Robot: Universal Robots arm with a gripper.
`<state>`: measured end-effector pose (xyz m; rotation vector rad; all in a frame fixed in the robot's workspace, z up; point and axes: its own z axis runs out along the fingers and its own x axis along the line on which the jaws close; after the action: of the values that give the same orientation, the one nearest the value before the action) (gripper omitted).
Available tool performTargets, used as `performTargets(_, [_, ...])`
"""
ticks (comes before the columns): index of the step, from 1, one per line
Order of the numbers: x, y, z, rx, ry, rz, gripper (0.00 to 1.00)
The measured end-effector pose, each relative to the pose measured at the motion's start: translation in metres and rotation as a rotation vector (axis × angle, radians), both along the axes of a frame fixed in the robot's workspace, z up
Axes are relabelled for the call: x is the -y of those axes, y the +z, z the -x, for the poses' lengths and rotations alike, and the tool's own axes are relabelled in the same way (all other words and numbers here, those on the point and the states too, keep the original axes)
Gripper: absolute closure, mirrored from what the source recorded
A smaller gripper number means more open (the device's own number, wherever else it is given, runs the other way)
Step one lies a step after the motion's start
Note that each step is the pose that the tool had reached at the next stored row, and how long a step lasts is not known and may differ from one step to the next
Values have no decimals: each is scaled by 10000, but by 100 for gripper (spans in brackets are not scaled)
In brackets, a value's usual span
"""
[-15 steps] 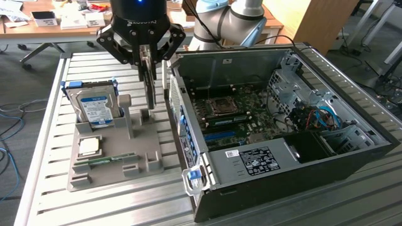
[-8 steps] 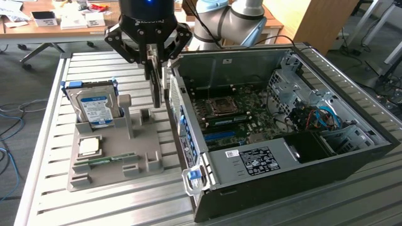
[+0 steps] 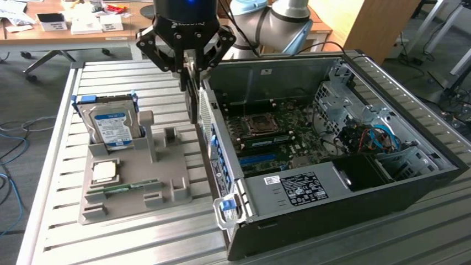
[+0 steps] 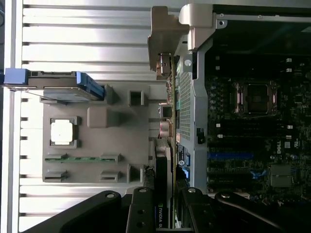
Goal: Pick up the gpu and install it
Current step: 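Pick up the gpu and move the gpu toward the slot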
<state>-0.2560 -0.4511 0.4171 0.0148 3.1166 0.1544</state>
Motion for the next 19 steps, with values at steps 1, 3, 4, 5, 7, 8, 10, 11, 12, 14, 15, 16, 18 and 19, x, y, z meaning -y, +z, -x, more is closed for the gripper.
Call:
performTargets(1, [0,2,-18,0,-1,-15,73])
performTargets(3, [0,4,-59,0,-1,-46,73])
performTargets(4, [0,5,-79,0,0,-59,73])
performTargets(5, [0,6,-99,0,-1,-71,73])
performTargets(7, [0,7,-140,0,-1,-92,73])
performTargets(8, [0,7,-160,1,0,-104,73])
performTargets(10, [0,7,-203,1,0,-129,73])
performTargets(11, [0,8,-225,0,0,-142,73])
performTargets(12, [0,8,-247,0,-1,-155,73])
performTargets(14, [0,9,-292,0,-1,-183,73])
performTargets(15, [0,9,-316,1,-1,-199,73])
performTargets(16, [0,10,-340,0,0,-214,73])
performTargets(18, [0,12,-388,0,0,-245,73])
performTargets(19, [0,12,-411,0,-1,-259,73])
